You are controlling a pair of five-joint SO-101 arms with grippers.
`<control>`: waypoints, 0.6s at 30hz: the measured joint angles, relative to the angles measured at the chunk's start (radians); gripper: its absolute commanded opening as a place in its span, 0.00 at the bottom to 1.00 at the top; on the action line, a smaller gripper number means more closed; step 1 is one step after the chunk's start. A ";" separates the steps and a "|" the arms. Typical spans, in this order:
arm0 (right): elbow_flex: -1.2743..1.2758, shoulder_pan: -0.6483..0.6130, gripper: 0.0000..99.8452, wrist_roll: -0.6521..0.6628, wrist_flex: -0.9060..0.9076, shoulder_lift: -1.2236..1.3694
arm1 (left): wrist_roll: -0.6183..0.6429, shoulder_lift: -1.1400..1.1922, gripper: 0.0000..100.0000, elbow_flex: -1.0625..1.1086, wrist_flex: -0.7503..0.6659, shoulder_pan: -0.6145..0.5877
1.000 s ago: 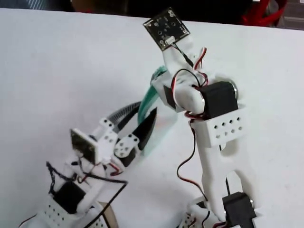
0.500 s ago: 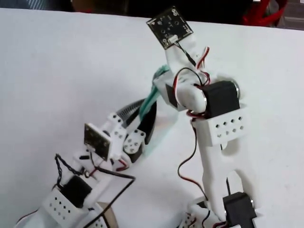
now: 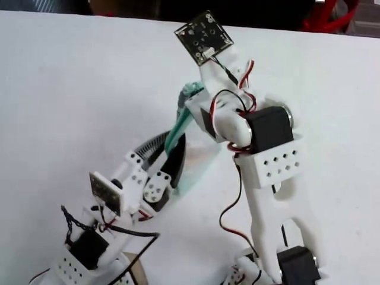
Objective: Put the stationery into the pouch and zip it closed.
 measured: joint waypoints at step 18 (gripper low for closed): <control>0.011 0.123 0.02 -0.003 -0.206 0.003 | 0.000 -0.009 0.02 0.008 0.006 0.002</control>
